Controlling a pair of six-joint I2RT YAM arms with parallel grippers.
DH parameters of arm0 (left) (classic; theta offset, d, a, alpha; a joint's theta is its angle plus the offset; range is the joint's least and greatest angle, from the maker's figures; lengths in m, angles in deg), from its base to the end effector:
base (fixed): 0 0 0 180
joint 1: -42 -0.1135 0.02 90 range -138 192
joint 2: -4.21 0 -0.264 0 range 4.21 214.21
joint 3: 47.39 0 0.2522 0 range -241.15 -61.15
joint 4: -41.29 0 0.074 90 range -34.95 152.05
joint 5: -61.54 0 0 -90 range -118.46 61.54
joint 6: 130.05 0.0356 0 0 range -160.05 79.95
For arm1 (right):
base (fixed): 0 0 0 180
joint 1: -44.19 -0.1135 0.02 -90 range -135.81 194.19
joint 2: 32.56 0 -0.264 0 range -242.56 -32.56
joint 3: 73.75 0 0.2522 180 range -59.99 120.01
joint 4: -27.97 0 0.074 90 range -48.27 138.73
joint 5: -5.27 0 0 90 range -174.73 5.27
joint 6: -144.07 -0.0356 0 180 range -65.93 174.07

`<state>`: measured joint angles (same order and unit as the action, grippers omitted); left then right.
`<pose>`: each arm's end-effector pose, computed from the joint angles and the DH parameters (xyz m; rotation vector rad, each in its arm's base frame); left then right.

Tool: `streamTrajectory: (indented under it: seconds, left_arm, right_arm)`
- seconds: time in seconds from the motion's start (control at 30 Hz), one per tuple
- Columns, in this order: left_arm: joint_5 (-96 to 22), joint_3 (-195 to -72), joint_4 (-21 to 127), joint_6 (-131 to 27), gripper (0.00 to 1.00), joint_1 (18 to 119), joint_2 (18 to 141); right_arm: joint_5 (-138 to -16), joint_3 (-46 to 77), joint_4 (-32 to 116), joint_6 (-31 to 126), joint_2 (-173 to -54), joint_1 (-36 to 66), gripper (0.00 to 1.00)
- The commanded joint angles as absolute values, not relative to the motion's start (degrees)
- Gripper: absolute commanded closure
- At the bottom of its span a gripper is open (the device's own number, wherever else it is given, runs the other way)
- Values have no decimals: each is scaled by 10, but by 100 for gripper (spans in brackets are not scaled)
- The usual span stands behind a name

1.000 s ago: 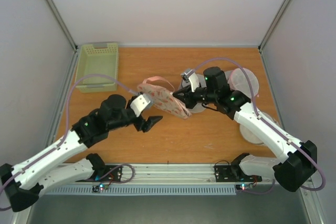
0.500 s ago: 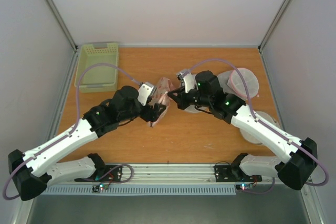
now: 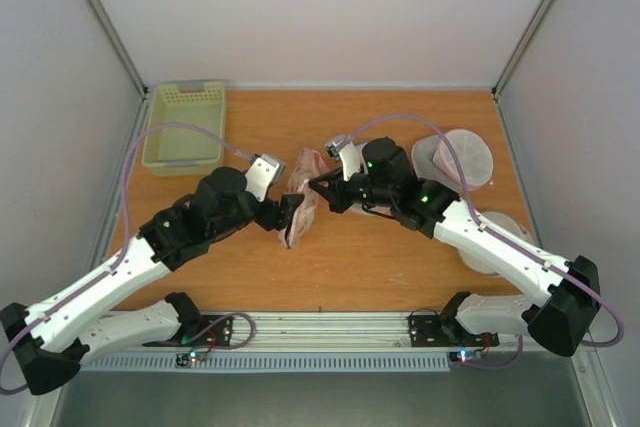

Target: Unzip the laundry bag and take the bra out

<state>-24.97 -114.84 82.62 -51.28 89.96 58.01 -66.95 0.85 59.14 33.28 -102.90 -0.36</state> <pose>0.1397 -0.1517 0.3352 0.6258 2.0081 -0.5723 0.1911 0.2034 0.3320 -0.6496 2.0772 1.0031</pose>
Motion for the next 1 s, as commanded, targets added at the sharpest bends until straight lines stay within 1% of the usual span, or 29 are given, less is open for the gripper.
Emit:
streamTrajectory:
  seconds: [0.0,0.1,0.23,0.43,0.63,0.67,0.77,0.87,0.97]
  left_arm:
    - [-220,-1181,834,-498,22,899,568]
    - [-199,-1191,866,-510,24,900,592]
    - [-204,-1181,860,-521,30,899,598]
    - [-250,-1169,841,-545,30,899,608]
    - [-261,-1161,835,-565,31,899,613]
    - [-256,-1161,840,-565,33,899,616]
    - [-240,-1157,842,-564,47,899,613]
    - [-233,-1152,837,-560,50,899,608]
    - [-227,-1151,845,-559,50,899,615]
  right_arm:
    - [-663,30,548,331,-1031,-11,99]
    - [-666,32,549,334,-1033,-12,99]
    - [-670,29,550,335,-1032,-13,99]
    - [-677,29,552,339,-1032,-13,99]
    - [-678,29,553,340,-1033,-13,99]
    - [-678,29,554,340,-1032,-13,99]
    - [-679,29,554,341,-1029,-13,99]
    - [-679,29,554,342,-1029,-14,99]
    - [-679,29,553,342,-1029,-13,99]
